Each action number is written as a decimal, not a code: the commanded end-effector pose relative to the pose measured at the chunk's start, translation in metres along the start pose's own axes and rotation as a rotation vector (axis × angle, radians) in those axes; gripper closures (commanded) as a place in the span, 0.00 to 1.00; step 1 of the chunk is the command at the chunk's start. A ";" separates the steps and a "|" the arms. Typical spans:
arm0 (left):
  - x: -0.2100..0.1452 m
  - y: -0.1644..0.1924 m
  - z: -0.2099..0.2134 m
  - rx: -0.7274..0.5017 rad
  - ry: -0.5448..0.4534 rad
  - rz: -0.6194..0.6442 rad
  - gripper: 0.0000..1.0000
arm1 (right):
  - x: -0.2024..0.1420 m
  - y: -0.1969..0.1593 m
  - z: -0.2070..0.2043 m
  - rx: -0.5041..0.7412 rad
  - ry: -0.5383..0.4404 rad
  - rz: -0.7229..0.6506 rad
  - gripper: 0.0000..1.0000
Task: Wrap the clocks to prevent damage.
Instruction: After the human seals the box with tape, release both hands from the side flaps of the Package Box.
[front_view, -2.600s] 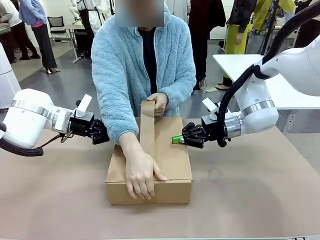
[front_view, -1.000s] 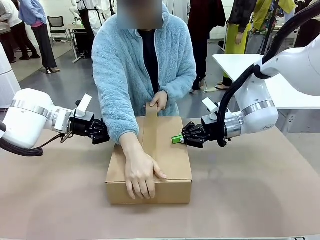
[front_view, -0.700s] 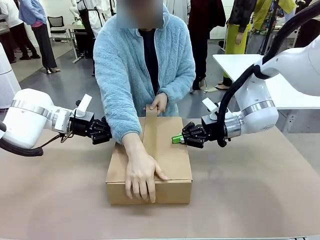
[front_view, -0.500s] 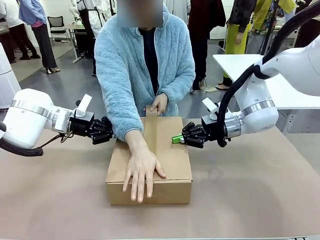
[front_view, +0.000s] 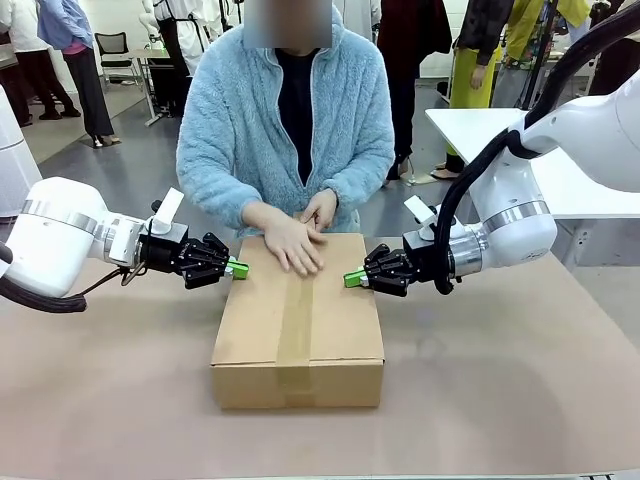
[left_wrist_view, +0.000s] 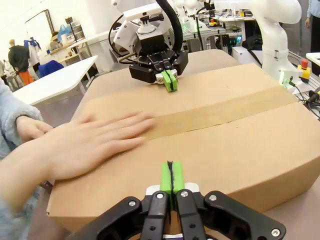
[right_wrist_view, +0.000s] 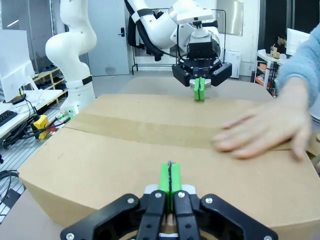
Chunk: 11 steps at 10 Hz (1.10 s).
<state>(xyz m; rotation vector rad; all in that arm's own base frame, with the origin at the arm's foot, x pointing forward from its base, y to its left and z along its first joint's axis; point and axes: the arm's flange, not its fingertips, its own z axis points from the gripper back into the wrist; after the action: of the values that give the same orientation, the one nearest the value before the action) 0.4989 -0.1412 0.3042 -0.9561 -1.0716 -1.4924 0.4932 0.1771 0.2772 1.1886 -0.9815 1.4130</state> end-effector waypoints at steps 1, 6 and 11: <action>-0.001 0.001 -0.002 0.007 0.014 -0.001 0.99 | -0.003 0.000 -0.001 -0.006 0.011 -0.005 0.99; -0.001 0.001 -0.002 0.007 0.014 -0.001 0.99 | -0.003 0.000 -0.001 -0.006 0.011 -0.005 0.99; -0.001 0.001 -0.002 0.007 0.014 -0.001 0.99 | -0.003 0.000 -0.001 -0.006 0.011 -0.005 0.99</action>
<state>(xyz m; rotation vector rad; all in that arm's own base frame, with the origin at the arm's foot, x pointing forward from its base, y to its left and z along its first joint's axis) 0.4989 -0.1412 0.3042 -0.9561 -1.0716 -1.4924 0.4932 0.1771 0.2775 1.1895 -0.9821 1.4131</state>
